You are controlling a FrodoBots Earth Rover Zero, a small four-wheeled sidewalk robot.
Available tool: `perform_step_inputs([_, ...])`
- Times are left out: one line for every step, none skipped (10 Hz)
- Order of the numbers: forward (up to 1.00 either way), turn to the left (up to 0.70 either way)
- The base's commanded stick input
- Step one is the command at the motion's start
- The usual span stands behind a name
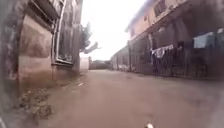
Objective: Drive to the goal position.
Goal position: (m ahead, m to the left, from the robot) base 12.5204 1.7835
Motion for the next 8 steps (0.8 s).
perform_step_inputs([1.0,0.0])
perform_step_inputs([1.0,0.0])
perform_step_inputs([1.0,0.0])
perform_step_inputs([1.0,0.0])
perform_step_inputs([1.0,0.0])
perform_step_inputs([1.0,0.0])
perform_step_inputs([1.0,0.0])
perform_step_inputs([1.0,0.0])
